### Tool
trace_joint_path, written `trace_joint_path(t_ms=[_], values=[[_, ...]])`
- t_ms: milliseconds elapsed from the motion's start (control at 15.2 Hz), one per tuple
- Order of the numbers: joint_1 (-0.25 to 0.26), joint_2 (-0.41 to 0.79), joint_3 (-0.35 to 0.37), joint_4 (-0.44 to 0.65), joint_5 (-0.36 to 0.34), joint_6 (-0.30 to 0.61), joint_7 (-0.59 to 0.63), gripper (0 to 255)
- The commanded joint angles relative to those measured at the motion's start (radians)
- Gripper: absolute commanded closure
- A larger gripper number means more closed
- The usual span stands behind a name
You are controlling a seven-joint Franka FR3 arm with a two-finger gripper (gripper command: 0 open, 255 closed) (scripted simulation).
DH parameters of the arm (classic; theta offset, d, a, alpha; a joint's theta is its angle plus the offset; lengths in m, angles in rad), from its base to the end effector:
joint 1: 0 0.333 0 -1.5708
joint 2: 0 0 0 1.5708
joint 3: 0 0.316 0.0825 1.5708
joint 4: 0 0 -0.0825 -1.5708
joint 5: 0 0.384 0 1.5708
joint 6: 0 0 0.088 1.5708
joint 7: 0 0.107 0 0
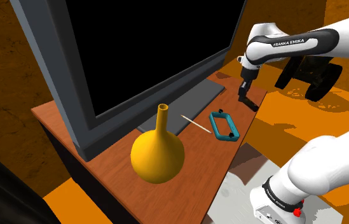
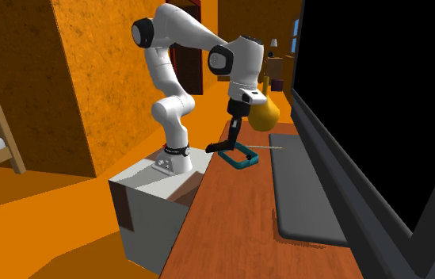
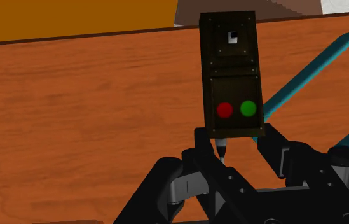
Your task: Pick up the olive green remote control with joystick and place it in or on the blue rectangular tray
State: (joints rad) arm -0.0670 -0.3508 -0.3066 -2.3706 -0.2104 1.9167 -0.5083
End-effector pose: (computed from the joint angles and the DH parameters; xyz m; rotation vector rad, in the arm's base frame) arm 0.3935 -0.1744 0.4430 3.0773 0.3731 -0.2179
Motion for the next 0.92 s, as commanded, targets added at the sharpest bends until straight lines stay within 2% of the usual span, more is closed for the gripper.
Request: trace_joint_path(t_ms=[0,330,528,858], values=[[0.014,-0.052,0.035,-0.047,0.004,-0.011,0.05,255],[0.057,-0.156,0.127,-0.14,0.043,-0.037,0.168,255],[0.099,-0.218,0.199,-0.191,0.089,-0.056,0.257,255],[0.098,-0.194,0.195,-0.243,0.084,0.019,0.261,255]])
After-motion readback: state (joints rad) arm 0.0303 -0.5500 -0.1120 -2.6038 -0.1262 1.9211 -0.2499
